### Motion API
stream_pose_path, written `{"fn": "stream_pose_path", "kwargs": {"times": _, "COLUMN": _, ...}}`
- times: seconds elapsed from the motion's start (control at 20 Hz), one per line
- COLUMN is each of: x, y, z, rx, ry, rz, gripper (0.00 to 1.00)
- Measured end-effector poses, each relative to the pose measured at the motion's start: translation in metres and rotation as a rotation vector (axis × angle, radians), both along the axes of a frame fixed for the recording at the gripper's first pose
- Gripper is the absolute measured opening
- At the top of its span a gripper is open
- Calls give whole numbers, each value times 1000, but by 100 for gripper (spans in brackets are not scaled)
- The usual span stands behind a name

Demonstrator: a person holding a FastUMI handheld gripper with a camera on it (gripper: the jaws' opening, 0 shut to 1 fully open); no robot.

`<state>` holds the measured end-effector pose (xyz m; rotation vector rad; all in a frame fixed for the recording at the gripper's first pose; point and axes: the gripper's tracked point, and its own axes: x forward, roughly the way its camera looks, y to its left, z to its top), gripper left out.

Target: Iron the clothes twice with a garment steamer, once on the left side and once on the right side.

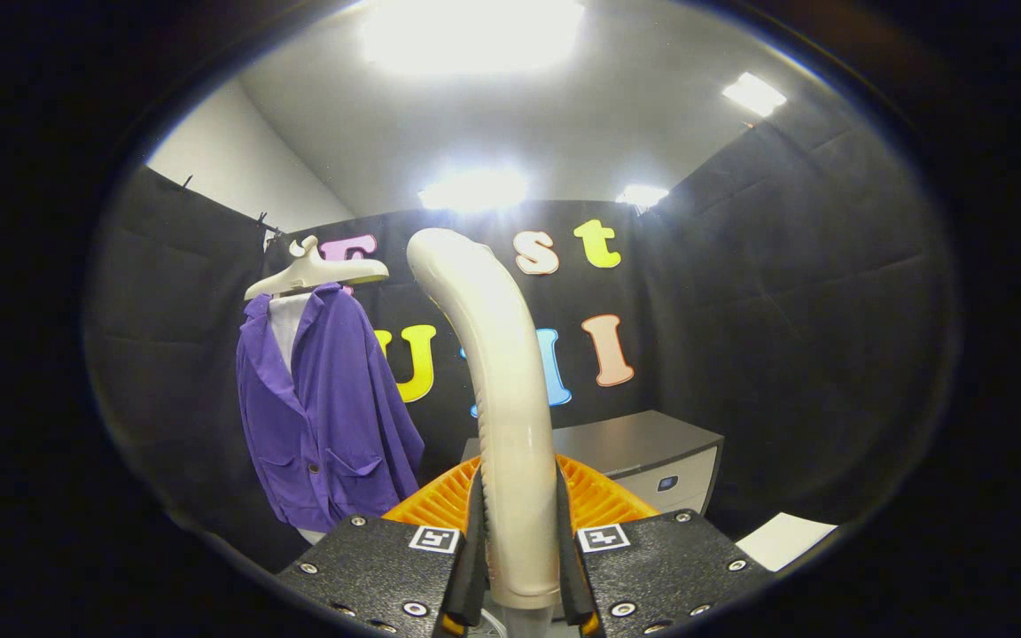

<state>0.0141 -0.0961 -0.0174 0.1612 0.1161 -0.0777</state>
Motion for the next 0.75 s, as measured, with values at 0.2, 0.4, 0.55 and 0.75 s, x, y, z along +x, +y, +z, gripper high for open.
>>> {"fn": "stream_pose_path", "kwargs": {"times": 0.2, "x": -8, "y": 4, "z": -14, "rx": -6, "ry": 29, "rz": 13, "gripper": 34}}
{"fn": "stream_pose_path", "kwargs": {"times": 0.4, "x": -10, "y": 6, "z": -17, "rx": 0, "ry": 40, "rz": 16, "gripper": 34}}
{"fn": "stream_pose_path", "kwargs": {"times": 0.55, "x": -9, "y": 8, "z": -18, "rx": 1, "ry": 43, "rz": 16, "gripper": 34}}
{"fn": "stream_pose_path", "kwargs": {"times": 0.75, "x": -10, "y": 11, "z": -22, "rx": -20, "ry": 49, "rz": 19, "gripper": 34}}
